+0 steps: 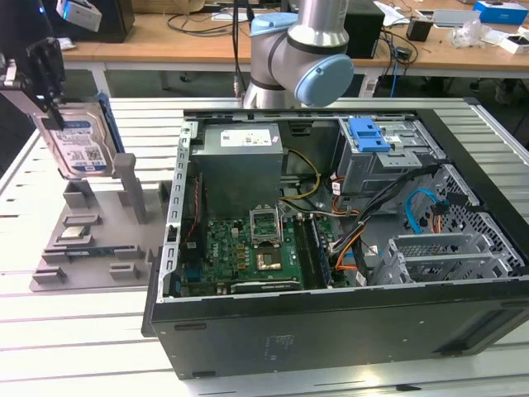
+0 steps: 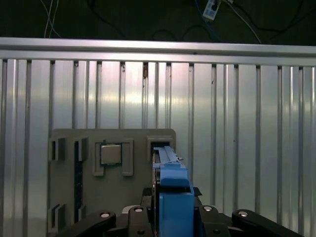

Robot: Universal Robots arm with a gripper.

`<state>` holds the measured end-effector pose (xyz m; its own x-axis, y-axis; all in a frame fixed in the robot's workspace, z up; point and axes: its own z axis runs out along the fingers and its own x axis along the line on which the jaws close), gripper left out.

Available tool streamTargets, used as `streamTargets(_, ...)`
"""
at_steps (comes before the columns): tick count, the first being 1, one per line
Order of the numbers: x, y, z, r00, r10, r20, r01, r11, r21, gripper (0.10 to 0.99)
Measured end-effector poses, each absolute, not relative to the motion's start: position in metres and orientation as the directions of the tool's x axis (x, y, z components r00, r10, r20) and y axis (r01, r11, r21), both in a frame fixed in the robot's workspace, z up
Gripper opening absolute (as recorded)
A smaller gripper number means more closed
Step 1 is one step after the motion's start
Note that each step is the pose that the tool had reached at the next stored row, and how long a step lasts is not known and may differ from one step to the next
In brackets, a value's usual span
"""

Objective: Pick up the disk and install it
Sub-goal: 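Pick up the disk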

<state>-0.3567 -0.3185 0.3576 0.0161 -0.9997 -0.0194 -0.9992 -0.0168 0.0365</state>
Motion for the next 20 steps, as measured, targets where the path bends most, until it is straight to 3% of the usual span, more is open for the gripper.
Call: streamTargets(20, -0.357, -0.319, 0.451, 0.016, -1.0, -0.019, -0.999, -0.017, 0.036, 0.369)
